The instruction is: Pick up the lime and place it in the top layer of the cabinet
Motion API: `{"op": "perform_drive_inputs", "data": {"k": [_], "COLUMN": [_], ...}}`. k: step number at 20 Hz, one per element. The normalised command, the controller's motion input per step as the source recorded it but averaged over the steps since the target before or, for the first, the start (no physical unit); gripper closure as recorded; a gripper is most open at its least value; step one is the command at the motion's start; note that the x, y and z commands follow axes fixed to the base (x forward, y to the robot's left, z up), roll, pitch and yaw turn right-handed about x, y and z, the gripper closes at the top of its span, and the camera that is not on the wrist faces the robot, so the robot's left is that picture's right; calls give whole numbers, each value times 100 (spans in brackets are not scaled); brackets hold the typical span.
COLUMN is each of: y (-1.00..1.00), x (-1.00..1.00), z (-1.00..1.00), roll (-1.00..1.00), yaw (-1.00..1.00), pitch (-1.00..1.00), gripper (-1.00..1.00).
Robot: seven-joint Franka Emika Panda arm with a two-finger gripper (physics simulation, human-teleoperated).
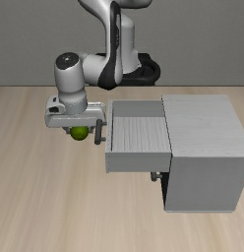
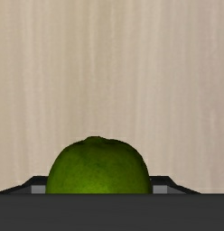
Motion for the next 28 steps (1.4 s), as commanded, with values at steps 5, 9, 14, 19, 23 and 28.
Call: {"op": "perform_drive_inputs", "data": {"k": [5,9,14,19,23,28], "y": [0,0,0,0,0,60], "x": [0,0,0,0,0,0], "z": [20,100,100,100,100,40], "roll": [0,0,0,0,0,0], "yaw": [0,0,0,0,0,0], "pitch": [0,0,0,0,0,0], "gripper": [100,100,100,100,100,100]}}
